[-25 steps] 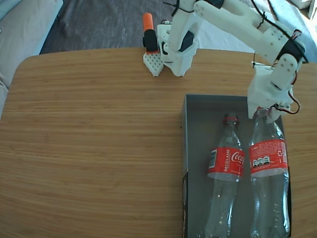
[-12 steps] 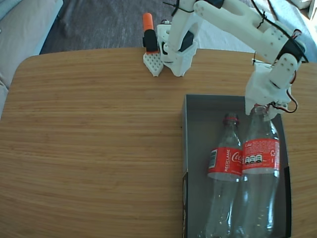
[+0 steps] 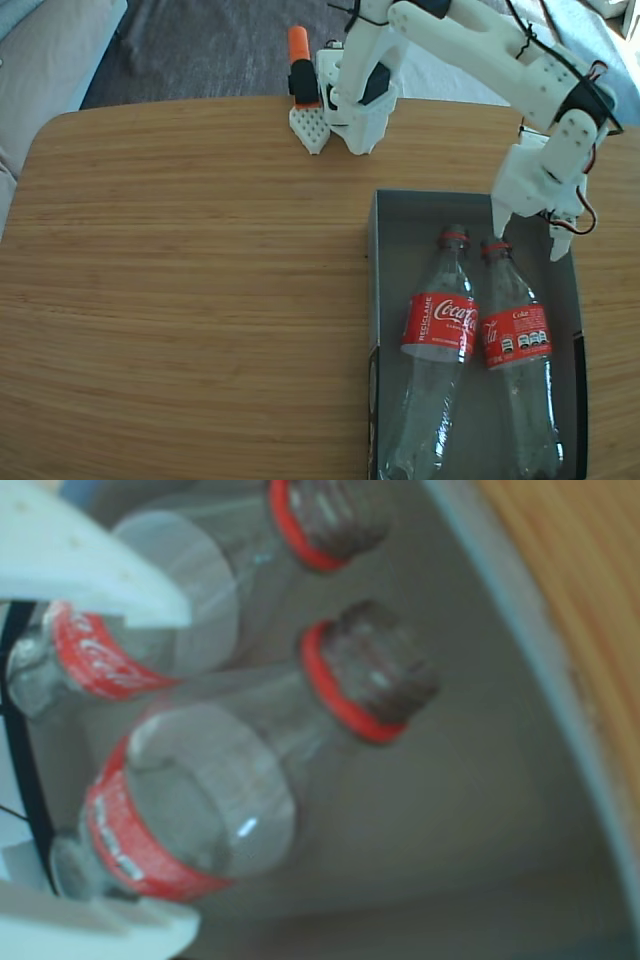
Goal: Grasp the bottles and put them in the box.
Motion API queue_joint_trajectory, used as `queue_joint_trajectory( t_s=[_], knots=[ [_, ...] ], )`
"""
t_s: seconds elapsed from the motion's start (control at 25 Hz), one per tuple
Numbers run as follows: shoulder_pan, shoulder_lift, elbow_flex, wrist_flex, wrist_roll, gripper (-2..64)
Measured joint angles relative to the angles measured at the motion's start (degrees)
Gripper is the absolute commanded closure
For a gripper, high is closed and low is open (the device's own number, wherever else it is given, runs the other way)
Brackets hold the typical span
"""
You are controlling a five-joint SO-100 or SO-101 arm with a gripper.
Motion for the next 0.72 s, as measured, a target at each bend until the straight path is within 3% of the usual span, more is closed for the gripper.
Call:
queue_joint_trajectory(
  t_s=[0.24, 0.52, 0.72],
  knots=[
    [10.37, 0.00, -8.44, 0.53, -0.18, 40.9],
    [22.76, 0.00, -15.56, 7.56, 0.18, 60.5],
    [27.25, 0.00, -15.56, 10.20, 3.43, 61.6]
  ],
)
